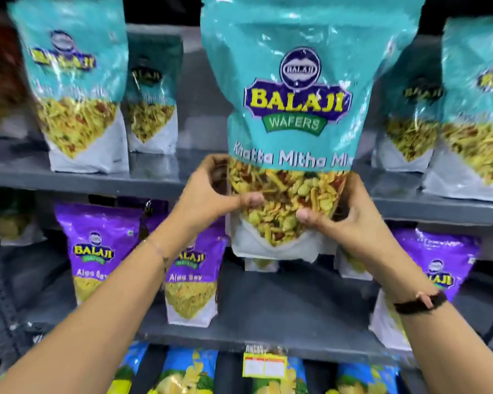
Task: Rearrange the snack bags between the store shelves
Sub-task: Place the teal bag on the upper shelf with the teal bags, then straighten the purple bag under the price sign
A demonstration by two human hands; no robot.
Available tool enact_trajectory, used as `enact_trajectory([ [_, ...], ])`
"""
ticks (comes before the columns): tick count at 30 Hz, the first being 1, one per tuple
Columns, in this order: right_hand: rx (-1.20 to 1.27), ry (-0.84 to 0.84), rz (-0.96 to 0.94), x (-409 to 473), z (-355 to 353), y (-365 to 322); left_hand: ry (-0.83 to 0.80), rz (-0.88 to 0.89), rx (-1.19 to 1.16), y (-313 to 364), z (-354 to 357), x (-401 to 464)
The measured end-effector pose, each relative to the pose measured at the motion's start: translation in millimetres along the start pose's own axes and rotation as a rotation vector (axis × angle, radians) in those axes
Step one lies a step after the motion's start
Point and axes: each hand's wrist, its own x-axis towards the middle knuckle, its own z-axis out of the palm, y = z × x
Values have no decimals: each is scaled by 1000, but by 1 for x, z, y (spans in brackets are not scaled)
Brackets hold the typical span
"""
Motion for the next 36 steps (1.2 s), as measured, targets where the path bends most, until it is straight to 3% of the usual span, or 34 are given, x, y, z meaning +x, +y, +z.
enact_trajectory([
  [9,-64,52,-66,88,-20,-5,124,31,-114,22,25,86],
  [18,-22,-35,61,124,-11,40,138,-120,-96,-25,38,122],
  [22,-11,-69,110,128,-11,48,116,-98,-57,-31,39,122],
  [25,-117,86,98,110,-4,48,136,-43,83,-33,34,110],
  [29,-272,370,-243,38,28,46,339,232,309,-48,12,51],
  [31,-290,337,-354,1,55,62,467,327,421,-66,-1,10],
  [33,-311,205,-350,-26,83,86,521,353,523,-95,-17,-27],
  [36,-349,-70,-163,-54,126,129,464,178,626,-152,-48,-72],
])
